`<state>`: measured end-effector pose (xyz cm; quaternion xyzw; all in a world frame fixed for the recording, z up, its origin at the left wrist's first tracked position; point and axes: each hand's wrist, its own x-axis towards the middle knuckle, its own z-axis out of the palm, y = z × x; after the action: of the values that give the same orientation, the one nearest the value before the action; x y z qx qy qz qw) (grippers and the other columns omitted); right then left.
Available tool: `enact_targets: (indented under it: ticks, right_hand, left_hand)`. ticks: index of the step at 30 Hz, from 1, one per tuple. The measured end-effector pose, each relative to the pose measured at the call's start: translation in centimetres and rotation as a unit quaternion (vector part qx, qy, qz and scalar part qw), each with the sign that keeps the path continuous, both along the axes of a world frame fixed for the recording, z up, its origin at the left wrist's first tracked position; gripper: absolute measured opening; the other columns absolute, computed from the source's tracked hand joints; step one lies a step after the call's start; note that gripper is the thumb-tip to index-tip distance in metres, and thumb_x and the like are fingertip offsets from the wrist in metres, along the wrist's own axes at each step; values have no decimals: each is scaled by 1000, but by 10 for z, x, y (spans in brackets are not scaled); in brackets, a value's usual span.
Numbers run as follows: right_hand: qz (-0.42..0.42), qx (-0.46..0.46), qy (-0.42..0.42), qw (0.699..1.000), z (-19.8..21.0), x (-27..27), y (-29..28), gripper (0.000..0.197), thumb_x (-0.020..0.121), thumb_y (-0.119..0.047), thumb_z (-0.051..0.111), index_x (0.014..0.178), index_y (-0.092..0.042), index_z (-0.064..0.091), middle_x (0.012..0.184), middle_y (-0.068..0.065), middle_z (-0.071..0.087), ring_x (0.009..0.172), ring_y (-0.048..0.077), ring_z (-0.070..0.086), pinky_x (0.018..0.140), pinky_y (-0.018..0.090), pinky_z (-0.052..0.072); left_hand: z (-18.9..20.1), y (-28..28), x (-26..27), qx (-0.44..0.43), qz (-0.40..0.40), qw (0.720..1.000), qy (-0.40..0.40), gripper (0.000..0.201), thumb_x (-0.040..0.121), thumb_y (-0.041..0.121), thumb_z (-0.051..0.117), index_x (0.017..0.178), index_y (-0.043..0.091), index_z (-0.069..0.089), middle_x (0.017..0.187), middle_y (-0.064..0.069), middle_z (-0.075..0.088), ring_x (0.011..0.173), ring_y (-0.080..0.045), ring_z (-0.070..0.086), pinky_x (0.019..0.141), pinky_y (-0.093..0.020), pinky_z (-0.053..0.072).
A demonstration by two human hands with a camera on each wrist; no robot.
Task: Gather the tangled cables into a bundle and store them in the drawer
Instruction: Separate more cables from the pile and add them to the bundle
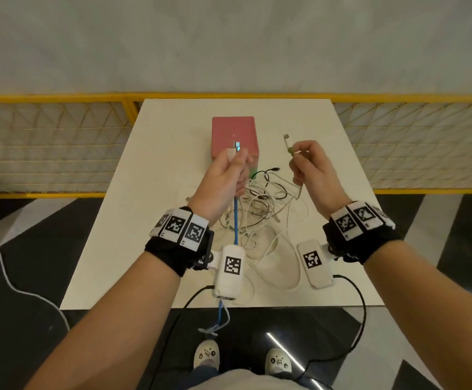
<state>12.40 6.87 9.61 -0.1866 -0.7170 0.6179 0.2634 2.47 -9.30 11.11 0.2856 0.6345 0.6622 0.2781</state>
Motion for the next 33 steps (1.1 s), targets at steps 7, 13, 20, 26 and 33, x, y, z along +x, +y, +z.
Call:
enact_targets:
  ticks: [7,13,20,26,33]
  right_hand:
    - [78,-38,74,993,10,5,-33,13,99,-1,40,110,-8,39,68,8,47,59,13,43,58,21,39]
    - [131,-32,76,988,11,10,-51,10,98,1,38,103,-7,35,71,9,54,64,12,55,68,21,49]
    - [164,169,-60,970,-4,9,-46,24,102,-13,35,93,-4,56,68,-5,52,65,10,47,69,21,41]
    - [153,214,-161,951,-35,12,-8,32,103,-22,34,78,-14,53,69,1,51,62,9,45,69,27,40]
    - [123,74,-242,960,-48,9,27,34,100,-30,42,75,-9,50,68,2,48,79,24,58,70,46,59]
  left_hand:
    - [20,9,8,10,-9,999,-41,25,101,22,52,123,11,54,53,11,36,43,-4,29,42,-18,27]
    - [26,10,12,29,17,999,6,30,103,29,48,84,17,67,49,9,32,42,-6,26,43,-21,25]
    - [41,11,10,51,49,997,28,32,106,28,35,81,14,49,70,-3,48,48,-4,38,50,-18,35]
    - [72,-1,-13,159,109,981,-27,24,106,32,33,89,20,46,57,12,35,60,-8,41,68,-33,51]
    - [100,-29,-33,212,86,974,-1,10,99,16,55,100,21,63,57,9,31,38,-3,18,36,-18,17]
